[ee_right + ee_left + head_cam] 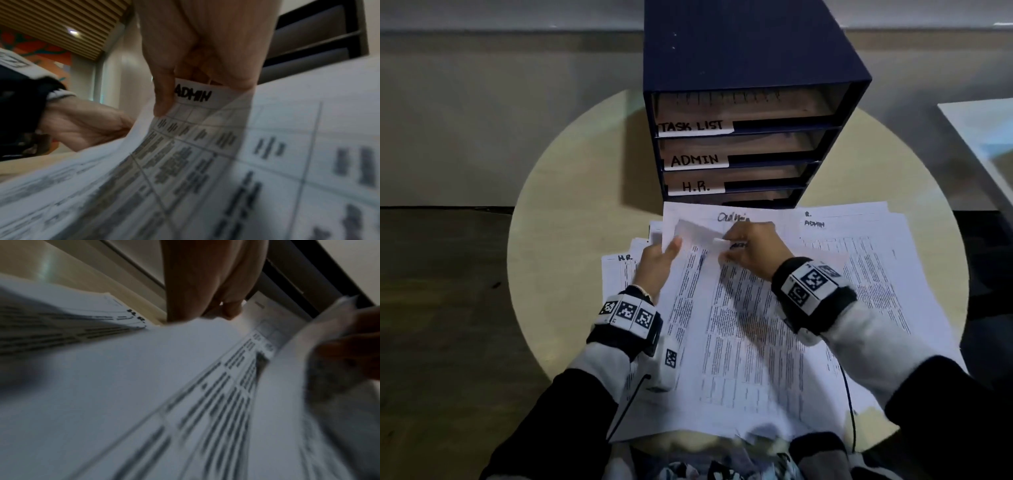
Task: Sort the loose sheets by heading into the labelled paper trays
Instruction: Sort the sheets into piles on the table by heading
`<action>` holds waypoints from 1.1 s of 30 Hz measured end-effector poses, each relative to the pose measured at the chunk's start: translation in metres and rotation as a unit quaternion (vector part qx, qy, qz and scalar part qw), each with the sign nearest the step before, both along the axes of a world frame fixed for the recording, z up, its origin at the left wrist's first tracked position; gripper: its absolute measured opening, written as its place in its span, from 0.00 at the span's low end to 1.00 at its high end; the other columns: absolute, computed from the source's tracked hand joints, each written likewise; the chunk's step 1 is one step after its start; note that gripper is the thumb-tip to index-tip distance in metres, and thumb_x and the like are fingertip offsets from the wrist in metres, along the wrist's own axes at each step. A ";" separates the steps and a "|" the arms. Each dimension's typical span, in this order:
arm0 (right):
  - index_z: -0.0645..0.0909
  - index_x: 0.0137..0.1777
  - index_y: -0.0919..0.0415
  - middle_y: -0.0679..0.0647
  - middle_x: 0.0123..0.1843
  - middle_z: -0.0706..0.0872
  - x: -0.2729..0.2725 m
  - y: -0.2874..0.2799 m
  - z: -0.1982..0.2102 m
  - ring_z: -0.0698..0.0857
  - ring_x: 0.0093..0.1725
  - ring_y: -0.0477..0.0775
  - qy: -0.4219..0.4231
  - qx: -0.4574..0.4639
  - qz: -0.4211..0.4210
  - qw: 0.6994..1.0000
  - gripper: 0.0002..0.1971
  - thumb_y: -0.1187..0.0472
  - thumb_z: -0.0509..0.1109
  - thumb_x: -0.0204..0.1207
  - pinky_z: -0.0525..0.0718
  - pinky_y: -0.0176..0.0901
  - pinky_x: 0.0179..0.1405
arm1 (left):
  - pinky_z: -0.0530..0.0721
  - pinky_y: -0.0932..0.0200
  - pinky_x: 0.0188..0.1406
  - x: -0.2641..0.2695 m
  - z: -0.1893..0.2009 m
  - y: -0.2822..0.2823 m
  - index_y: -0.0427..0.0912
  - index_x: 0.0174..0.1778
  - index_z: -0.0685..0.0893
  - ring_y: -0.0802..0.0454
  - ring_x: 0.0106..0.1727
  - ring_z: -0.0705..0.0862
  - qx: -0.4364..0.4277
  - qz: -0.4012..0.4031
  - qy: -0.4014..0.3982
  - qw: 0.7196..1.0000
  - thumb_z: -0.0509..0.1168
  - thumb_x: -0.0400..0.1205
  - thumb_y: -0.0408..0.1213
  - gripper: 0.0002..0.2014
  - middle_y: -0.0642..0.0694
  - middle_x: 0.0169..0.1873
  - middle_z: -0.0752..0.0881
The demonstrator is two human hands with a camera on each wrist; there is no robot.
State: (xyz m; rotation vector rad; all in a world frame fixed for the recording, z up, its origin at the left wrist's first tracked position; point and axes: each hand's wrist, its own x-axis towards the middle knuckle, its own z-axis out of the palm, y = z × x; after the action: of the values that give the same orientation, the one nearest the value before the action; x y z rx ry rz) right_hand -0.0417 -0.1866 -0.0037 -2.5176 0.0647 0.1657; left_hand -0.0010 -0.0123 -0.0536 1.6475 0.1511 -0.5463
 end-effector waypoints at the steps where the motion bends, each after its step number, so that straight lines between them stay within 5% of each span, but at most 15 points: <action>1: 0.88 0.44 0.65 0.59 0.46 0.89 -0.006 0.000 0.001 0.86 0.46 0.58 -0.022 0.003 0.023 0.999 0.09 0.62 0.78 0.67 0.77 0.53 0.61 | 0.70 0.35 0.72 0.001 -0.003 0.003 0.35 0.63 0.80 0.39 0.65 0.80 -0.005 0.000 0.016 1.000 0.62 0.74 0.64 0.35 0.36 0.61 0.83; 3: 0.89 0.40 0.65 0.58 0.38 0.90 -0.021 0.003 0.002 0.86 0.36 0.55 -0.053 0.006 0.079 0.995 0.05 0.63 0.78 0.67 0.78 0.49 0.55 | 0.67 0.34 0.74 0.005 -0.012 0.008 0.35 0.69 0.76 0.38 0.71 0.75 -0.007 -0.003 0.048 0.999 0.57 0.71 0.71 0.44 0.37 0.68 0.79; 6: 0.89 0.37 0.61 0.54 0.34 0.90 -0.044 0.004 0.002 0.85 0.31 0.52 -0.061 0.011 0.145 0.988 0.03 0.61 0.77 0.67 0.77 0.44 0.47 | 0.59 0.46 0.80 0.002 0.011 0.002 0.35 0.78 0.65 0.44 0.80 0.63 0.018 -0.004 0.030 0.999 0.51 0.85 0.54 0.31 0.42 0.77 0.68; 9: 0.87 0.34 0.59 0.47 0.31 0.86 -0.047 -0.002 0.004 0.79 0.33 0.49 -0.098 0.014 0.135 0.986 0.04 0.60 0.78 0.65 0.77 0.51 0.48 | 0.62 0.47 0.78 0.004 0.015 0.001 0.33 0.76 0.68 0.43 0.78 0.67 0.013 -0.011 0.044 0.999 0.53 0.87 0.44 0.24 0.40 0.75 0.70; 11: 0.86 0.34 0.61 0.44 0.33 0.82 -0.039 -0.006 0.011 0.78 0.40 0.49 -0.131 0.004 0.081 0.988 0.06 0.61 0.80 0.63 0.76 0.56 0.53 | 0.75 0.43 0.69 0.006 0.016 0.000 0.31 0.71 0.74 0.37 0.67 0.79 -0.002 -0.023 0.062 0.998 0.58 0.86 0.40 0.21 0.34 0.68 0.78; 14: 0.85 0.32 0.61 0.56 0.44 0.86 -0.020 -0.013 0.025 0.79 0.63 0.60 -0.137 -0.013 -0.019 0.990 0.06 0.63 0.80 0.62 0.66 0.60 0.66 | 0.85 0.58 0.37 0.003 0.029 -0.001 0.35 0.52 0.84 0.44 0.38 0.86 -0.006 -0.068 0.038 0.997 0.59 0.85 0.34 0.10 0.44 0.38 0.90; 16: 0.72 0.23 0.51 0.45 0.33 0.80 -0.011 -0.017 0.037 0.79 0.64 0.58 -0.136 -0.010 -0.035 0.990 0.18 0.65 0.78 0.64 0.66 0.56 0.63 | 0.87 0.59 0.37 0.001 0.043 -0.004 0.40 0.48 0.85 0.50 0.37 0.88 -0.049 -0.087 0.034 0.994 0.54 0.87 0.39 0.14 0.50 0.34 0.91; 18: 0.63 0.23 0.54 0.39 0.24 0.65 -0.004 -0.020 0.043 0.80 0.39 0.55 -0.156 0.010 -0.023 0.987 0.23 0.67 0.77 0.65 0.70 0.45 0.43 | 0.85 0.53 0.55 -0.007 0.061 -0.005 0.43 0.57 0.83 0.52 0.51 0.88 -0.052 -0.097 0.003 0.994 0.46 0.87 0.49 0.22 0.48 0.48 0.90; 20: 0.65 0.27 0.59 0.40 0.24 0.62 0.001 -0.018 0.045 0.69 0.32 0.53 -0.161 0.034 -0.017 0.986 0.21 0.67 0.77 0.66 0.61 0.41 0.30 | 0.77 0.49 0.69 -0.012 0.070 -0.010 0.44 0.64 0.81 0.51 0.62 0.83 -0.024 -0.116 -0.032 0.992 0.42 0.84 0.58 0.29 0.46 0.59 0.86; 22: 0.67 0.29 0.59 0.41 0.25 0.64 0.004 -0.014 0.047 0.69 0.33 0.52 -0.180 0.024 -0.008 0.983 0.19 0.67 0.77 0.65 0.57 0.41 0.27 | 0.82 0.50 0.60 -0.021 0.080 -0.015 0.45 0.58 0.83 0.51 0.50 0.85 -0.043 -0.122 -0.076 0.989 0.51 0.73 0.68 0.33 0.47 0.48 0.87; 25: 0.79 0.32 0.64 0.48 0.34 0.71 0.007 -0.005 0.052 0.74 0.36 0.52 -0.204 0.032 -0.018 0.978 0.07 0.67 0.76 0.63 0.65 0.42 0.37 | 0.78 0.51 0.32 -0.027 0.077 -0.021 0.33 0.46 0.80 0.45 0.32 0.75 -0.049 -0.094 -0.094 0.990 0.73 0.51 0.72 0.45 0.40 0.31 0.77; 27: 0.82 0.39 0.65 0.51 0.41 0.74 0.003 -0.001 0.059 0.76 0.42 0.52 -0.215 0.061 -0.037 0.974 0.06 0.66 0.74 0.63 0.75 0.56 0.50 | 0.86 0.55 0.38 -0.027 0.076 -0.028 0.33 0.46 0.78 0.42 0.37 0.83 -0.014 -0.064 -0.094 0.993 0.80 0.60 0.56 0.32 0.38 0.36 0.82; 29: 0.84 0.50 0.58 0.53 0.53 0.78 -0.004 -0.002 0.066 0.78 0.57 0.54 -0.223 0.045 -0.091 0.969 0.13 0.62 0.76 0.64 0.66 0.68 0.66 | 0.87 0.59 0.45 -0.021 0.072 -0.031 0.35 0.52 0.79 0.44 0.48 0.86 0.044 -0.025 -0.108 0.993 0.77 0.70 0.44 0.22 0.40 0.46 0.85; 31: 0.77 0.65 0.50 0.52 0.71 0.70 -0.014 -0.010 0.069 0.66 0.74 0.53 -0.202 0.017 -0.191 0.960 0.27 0.56 0.78 0.65 0.50 0.69 0.74 | 0.88 0.47 0.51 -0.017 0.075 -0.026 0.35 0.58 0.79 0.42 0.54 0.87 0.020 0.000 -0.118 0.993 0.78 0.66 0.49 0.30 0.40 0.53 0.86; 33: 0.64 0.76 0.50 0.52 0.80 0.58 -0.028 -0.024 0.062 0.56 0.80 0.53 -0.191 0.026 -0.283 0.940 0.41 0.52 0.79 0.64 0.48 0.68 0.77 | 0.87 0.42 0.53 -0.013 0.078 -0.015 0.35 0.59 0.80 0.43 0.54 0.87 -0.005 0.028 -0.129 0.991 0.80 0.58 0.57 0.40 0.39 0.54 0.87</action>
State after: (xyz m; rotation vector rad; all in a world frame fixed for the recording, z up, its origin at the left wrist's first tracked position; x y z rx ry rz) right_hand -0.0694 -0.2105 0.0581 -2.3250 0.6057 -0.5431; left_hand -0.0136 -0.0276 0.0242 1.6821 0.0048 -0.2878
